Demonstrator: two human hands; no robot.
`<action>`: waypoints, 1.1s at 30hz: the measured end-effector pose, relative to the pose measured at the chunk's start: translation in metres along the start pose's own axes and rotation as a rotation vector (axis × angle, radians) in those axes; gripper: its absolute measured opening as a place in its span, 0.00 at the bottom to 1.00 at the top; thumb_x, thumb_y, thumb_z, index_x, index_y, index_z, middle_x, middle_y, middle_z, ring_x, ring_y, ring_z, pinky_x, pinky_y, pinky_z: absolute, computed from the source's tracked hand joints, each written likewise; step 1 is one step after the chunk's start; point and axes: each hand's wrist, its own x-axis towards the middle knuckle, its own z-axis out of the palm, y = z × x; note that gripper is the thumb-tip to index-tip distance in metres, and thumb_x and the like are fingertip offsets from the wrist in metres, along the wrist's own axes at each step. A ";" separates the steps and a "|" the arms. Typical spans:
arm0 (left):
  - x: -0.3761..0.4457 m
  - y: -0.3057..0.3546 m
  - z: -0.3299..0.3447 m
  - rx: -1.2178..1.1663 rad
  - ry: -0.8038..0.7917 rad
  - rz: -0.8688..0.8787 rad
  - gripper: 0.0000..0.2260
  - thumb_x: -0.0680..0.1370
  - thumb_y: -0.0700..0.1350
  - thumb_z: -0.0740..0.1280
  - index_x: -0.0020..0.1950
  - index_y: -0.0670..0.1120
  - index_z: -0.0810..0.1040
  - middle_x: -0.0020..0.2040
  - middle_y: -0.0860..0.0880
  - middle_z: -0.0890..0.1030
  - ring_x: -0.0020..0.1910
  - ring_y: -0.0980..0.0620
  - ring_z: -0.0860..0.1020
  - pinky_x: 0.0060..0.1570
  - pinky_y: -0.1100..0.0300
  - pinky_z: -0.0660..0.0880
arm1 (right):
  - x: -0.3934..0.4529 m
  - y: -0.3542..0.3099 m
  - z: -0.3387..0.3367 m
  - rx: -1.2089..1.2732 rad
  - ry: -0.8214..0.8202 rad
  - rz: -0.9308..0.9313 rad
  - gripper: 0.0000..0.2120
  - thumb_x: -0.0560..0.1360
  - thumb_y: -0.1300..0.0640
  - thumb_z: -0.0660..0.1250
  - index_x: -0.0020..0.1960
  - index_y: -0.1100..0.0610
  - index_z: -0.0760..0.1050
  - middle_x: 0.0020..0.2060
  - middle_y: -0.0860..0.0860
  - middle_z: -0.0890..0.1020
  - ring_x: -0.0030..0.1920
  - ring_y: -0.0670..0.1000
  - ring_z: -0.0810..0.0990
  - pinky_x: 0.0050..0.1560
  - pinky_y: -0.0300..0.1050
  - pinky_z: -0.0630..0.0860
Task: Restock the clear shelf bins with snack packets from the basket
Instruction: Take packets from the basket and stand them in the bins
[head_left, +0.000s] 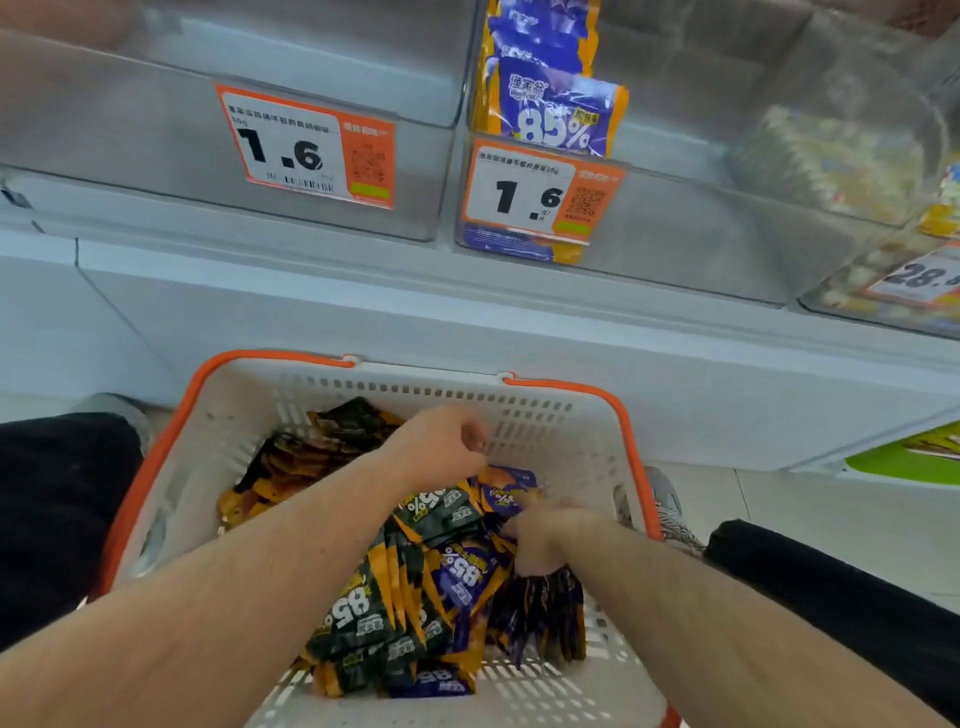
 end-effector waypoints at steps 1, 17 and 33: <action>0.001 0.001 0.001 0.005 -0.006 -0.001 0.11 0.76 0.43 0.68 0.57 0.49 0.78 0.54 0.53 0.79 0.54 0.54 0.77 0.55 0.60 0.75 | 0.003 -0.005 0.003 0.026 0.031 -0.003 0.31 0.76 0.53 0.61 0.77 0.52 0.59 0.77 0.57 0.52 0.74 0.63 0.57 0.72 0.61 0.62; -0.030 0.032 0.018 -0.030 0.084 0.258 0.35 0.67 0.56 0.76 0.71 0.53 0.65 0.60 0.56 0.70 0.59 0.57 0.70 0.58 0.59 0.71 | -0.115 0.024 -0.112 0.518 0.744 0.149 0.10 0.77 0.56 0.65 0.39 0.61 0.75 0.36 0.55 0.77 0.41 0.56 0.76 0.37 0.42 0.70; -0.023 0.079 -0.070 -0.574 0.513 0.341 0.17 0.73 0.45 0.73 0.56 0.62 0.75 0.52 0.54 0.84 0.50 0.54 0.83 0.51 0.46 0.80 | -0.209 0.040 -0.153 1.185 0.978 -0.290 0.04 0.74 0.64 0.72 0.47 0.59 0.78 0.28 0.49 0.79 0.21 0.41 0.72 0.24 0.35 0.69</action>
